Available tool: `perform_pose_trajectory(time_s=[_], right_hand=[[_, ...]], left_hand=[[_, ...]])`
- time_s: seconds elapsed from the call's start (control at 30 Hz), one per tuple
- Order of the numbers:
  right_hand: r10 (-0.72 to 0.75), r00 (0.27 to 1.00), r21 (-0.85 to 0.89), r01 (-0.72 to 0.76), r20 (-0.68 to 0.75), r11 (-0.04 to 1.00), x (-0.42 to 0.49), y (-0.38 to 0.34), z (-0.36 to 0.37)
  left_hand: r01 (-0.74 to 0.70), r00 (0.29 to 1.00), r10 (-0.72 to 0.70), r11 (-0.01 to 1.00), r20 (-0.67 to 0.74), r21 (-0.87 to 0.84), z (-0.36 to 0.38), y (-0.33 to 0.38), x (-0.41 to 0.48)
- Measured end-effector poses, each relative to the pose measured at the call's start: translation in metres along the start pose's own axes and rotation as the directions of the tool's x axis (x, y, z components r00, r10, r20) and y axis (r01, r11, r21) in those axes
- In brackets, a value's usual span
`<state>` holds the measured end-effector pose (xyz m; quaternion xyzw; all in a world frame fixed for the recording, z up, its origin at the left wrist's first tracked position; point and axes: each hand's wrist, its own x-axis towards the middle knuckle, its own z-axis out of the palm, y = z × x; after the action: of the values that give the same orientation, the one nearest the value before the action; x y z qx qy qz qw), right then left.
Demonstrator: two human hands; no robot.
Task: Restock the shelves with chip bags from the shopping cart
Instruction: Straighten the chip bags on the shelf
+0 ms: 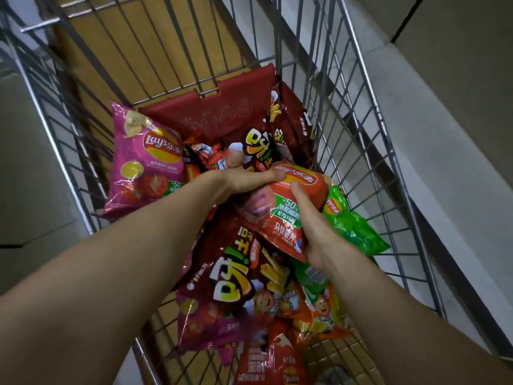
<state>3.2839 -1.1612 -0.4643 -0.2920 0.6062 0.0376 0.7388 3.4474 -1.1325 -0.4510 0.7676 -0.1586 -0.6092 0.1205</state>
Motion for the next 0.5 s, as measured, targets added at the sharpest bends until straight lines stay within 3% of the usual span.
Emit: perform_pose_trajectory(time_s=[0.13, 0.33, 0.5], right_hand=[[-0.026, 0.998, -0.017, 0.027, 0.059, 1.000, -0.017, -0.005, -0.009], [-0.126, 0.981, -0.018, 0.130, 0.147, 0.991, -0.054, -0.018, -0.018], [-0.283, 0.924, -0.101, 0.317, 0.257, 0.943, -0.088, -0.033, -0.019]], left_hand=[[0.024, 0.996, -0.025, 0.999, 0.081, 0.022, -0.003, -0.002, -0.026], [0.032, 0.997, -0.015, 0.968, 0.070, -0.248, -0.003, -0.015, -0.073], [-0.087, 0.992, 0.119, 0.903, 0.050, -0.422, 0.000, -0.021, -0.113]])
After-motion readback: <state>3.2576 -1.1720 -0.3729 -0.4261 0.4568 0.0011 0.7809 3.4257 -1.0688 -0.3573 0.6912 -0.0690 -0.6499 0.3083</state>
